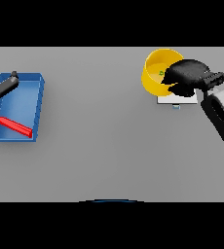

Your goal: Pick up the red beaker and tilt it to pour out 1 green nut into yellow bowl. Pick up the yellow bowl and place it on the metallic measuring scale.

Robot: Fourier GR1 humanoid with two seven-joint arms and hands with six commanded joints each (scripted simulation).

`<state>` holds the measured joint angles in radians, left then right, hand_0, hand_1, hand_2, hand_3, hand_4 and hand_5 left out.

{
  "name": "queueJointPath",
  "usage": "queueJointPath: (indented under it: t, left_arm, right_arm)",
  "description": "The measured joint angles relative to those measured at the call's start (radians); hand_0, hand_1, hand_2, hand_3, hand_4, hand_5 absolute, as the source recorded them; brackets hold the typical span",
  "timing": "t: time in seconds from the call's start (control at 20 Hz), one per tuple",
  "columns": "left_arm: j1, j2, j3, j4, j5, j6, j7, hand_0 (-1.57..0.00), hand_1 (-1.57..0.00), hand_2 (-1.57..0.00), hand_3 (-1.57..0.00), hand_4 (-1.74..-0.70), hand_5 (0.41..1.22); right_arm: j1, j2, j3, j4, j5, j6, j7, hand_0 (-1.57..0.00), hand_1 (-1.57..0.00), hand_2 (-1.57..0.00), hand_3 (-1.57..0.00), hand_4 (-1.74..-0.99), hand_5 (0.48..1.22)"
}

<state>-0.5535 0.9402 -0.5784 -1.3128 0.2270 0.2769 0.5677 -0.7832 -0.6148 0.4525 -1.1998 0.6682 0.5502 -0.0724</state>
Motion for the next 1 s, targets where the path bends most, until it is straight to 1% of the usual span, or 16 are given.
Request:
queueJointPath:
  t: [0.05,0.1,0.15,0.25,0.35,0.4,0.45,0.5,0.6,0.65,0.75,0.8,0.85,0.9,0.95,1.0]
  left_arm:
    - [-0.001,0.007,0.004,-0.006,0.005,-0.003,0.009,0.00,0.00,0.00,0.00,-0.83,0.765]
    - [0.004,0.009,0.005,0.001,0.005,-0.003,0.012,0.00,0.00,0.00,0.00,-0.83,0.769]
    - [0.014,0.008,0.002,-0.004,0.000,0.005,0.005,0.00,0.00,0.00,0.00,-0.83,0.773]
    - [0.006,0.014,0.001,-0.008,0.001,-0.002,0.020,0.00,0.00,0.00,0.00,-0.82,0.772]
    - [0.003,0.012,0.003,0.003,0.001,-0.005,0.027,0.00,0.00,0.00,0.00,-0.82,0.763]
    - [0.008,0.015,0.005,0.001,0.002,-0.005,0.012,0.00,0.00,0.00,0.00,-0.82,0.759]
    - [0.013,0.017,0.004,-0.005,0.003,-0.001,0.021,0.00,0.00,0.00,0.00,-0.82,0.756]
    - [0.010,0.012,0.003,0.002,-0.001,0.003,0.026,0.00,0.00,0.00,0.00,-0.81,0.757]
    - [0.010,0.013,-0.001,-0.011,-0.008,0.012,0.031,0.00,0.00,0.00,0.00,-0.81,0.749]
    - [0.010,0.018,0.000,-0.007,-0.004,0.002,0.033,0.00,0.00,0.00,0.00,-0.80,0.743]
    - [0.008,0.020,-0.003,-0.021,-0.007,0.006,0.039,0.00,0.00,0.00,0.00,-0.80,0.733]
    - [0.008,0.017,0.000,-0.014,-0.005,0.007,0.034,0.00,0.00,0.00,0.00,-0.80,0.729]
    - [0.005,0.011,-0.001,-0.006,-0.004,0.004,0.025,0.00,0.00,0.00,0.00,-0.80,0.725]
    - [0.006,0.016,0.002,-0.013,-0.001,0.003,0.028,0.00,0.00,0.00,0.00,-0.81,0.728]
    - [0.001,0.013,0.001,-0.002,-0.004,0.001,0.028,0.00,0.00,0.00,0.00,-0.81,0.734]
    - [-0.013,-0.002,-0.003,0.007,-0.007,0.000,0.038,0.00,0.00,0.00,0.00,-0.81,0.734]
  right_arm:
    - [-0.006,0.000,-0.003,0.048,0.007,-0.024,-0.010,-1.57,-1.57,-1.57,-1.19,-1.720,1.221]
    - [-0.011,-0.005,-0.008,0.077,0.004,-0.031,-0.011,-1.57,-1.57,-1.57,-1.18,-1.720,1.221]
    - [-0.014,-0.013,-0.006,0.109,0.009,-0.047,-0.032,-1.57,-1.57,-1.57,-1.17,-1.720,1.221]
    - [-0.028,-0.003,-0.005,0.177,0.017,-0.081,-0.042,-1.57,-1.57,-1.57,-1.18,-1.721,1.221]
    - [-0.050,0.004,-0.008,0.252,0.026,-0.105,-0.045,-1.57,-1.57,-1.57,-1.23,-1.722,1.221]
    - [-0.059,0.010,-0.008,0.295,0.030,-0.121,-0.054,-1.57,-1.57,-1.57,-1.25,-1.722,1.221]
    - [-0.056,0.015,-0.003,0.321,0.033,-0.131,-0.056,-1.57,-1.57,-1.57,-1.31,-1.723,1.221]
    - [-0.061,0.018,-0.001,0.354,0.040,-0.151,-0.070,-1.57,-1.57,-1.57,-1.36,-1.724,1.221]
    - [-0.059,0.037,0.006,0.395,0.046,-0.190,-0.085,-1.57,-1.57,-1.57,-1.41,-1.724,1.221]
    - [-0.073,0.054,0.008,0.437,0.053,-0.212,-0.091,-1.57,-1.56,-1.57,-1.43,-1.725,1.221]
    - [-0.089,0.072,0.010,0.485,0.054,-0.223,-0.084,-1.57,-1.52,-1.56,-1.48,-1.727,1.221]
    - [-0.092,0.074,0.010,0.509,0.053,-0.233,-0.104,-1.57,-1.50,-1.56,-1.50,-1.727,1.221]
    - [-0.087,0.075,0.014,0.515,0.053,-0.238,-0.095,-1.57,-1.49,-1.57,-1.50,-1.727,1.221]
    - [-0.091,0.085,0.014,0.538,0.053,-0.251,-0.089,-1.57,-1.48,-1.57,-1.51,-1.727,1.221]
    - [-0.095,0.091,0.017,0.548,0.053,-0.263,-0.094,-1.57,-1.46,-1.57,-1.50,-1.724,1.221]
    - [-0.105,0.091,0.016,0.571,0.052,-0.270,-0.114,-1.55,-1.42,-1.57,-1.48,-1.721,1.221]
